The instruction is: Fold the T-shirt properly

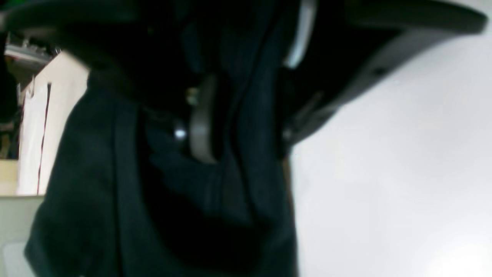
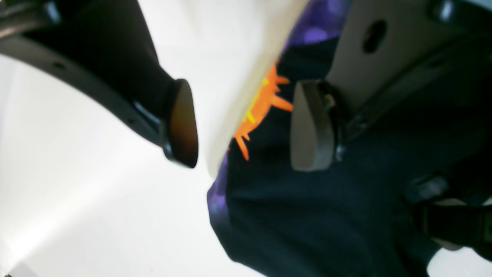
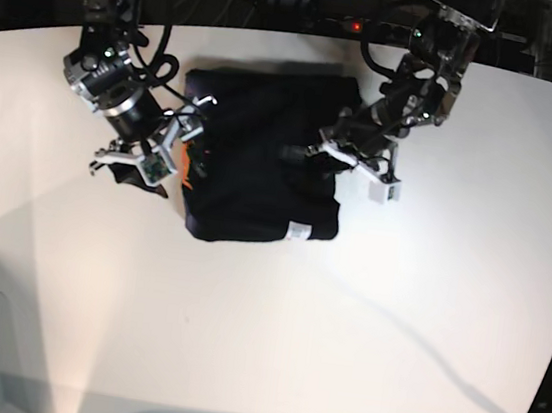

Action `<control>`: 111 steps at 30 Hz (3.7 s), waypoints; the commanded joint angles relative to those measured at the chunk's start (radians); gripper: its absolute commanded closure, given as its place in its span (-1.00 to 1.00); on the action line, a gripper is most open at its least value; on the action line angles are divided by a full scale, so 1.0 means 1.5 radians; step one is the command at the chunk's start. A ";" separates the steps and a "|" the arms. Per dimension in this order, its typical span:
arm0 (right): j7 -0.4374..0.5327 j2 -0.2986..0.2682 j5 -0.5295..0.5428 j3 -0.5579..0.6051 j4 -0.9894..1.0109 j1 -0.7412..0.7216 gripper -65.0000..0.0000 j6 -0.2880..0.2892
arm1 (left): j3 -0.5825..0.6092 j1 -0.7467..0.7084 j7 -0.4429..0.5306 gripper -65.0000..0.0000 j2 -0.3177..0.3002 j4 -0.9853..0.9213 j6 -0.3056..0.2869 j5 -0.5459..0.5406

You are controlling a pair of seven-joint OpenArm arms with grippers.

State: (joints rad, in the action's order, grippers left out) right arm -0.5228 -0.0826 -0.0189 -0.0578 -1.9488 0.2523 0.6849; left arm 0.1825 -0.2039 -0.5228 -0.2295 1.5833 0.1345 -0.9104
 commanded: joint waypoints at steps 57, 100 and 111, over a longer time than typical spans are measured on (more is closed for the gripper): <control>0.022 0.147 0.016 -0.371 -0.053 -0.020 0.04 0.009 | 0.449 0.680 -0.023 -0.24 0.179 -0.336 -0.479 0.607; 0.111 0.128 0.042 -0.340 0.138 0.070 1.00 0.009 | -0.289 0.029 -0.143 -0.24 -0.035 0.126 -0.484 0.606; 0.106 0.160 0.091 -0.304 -0.047 0.055 1.00 0.009 | -0.348 -0.002 -0.143 -0.24 -0.043 0.127 -0.485 0.606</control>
State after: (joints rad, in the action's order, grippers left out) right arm -0.3759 0.1543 0.1081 -0.5102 -2.0083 0.3286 0.6842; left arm -0.3325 -0.2134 -0.7528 -0.2817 1.7561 -0.5957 0.0029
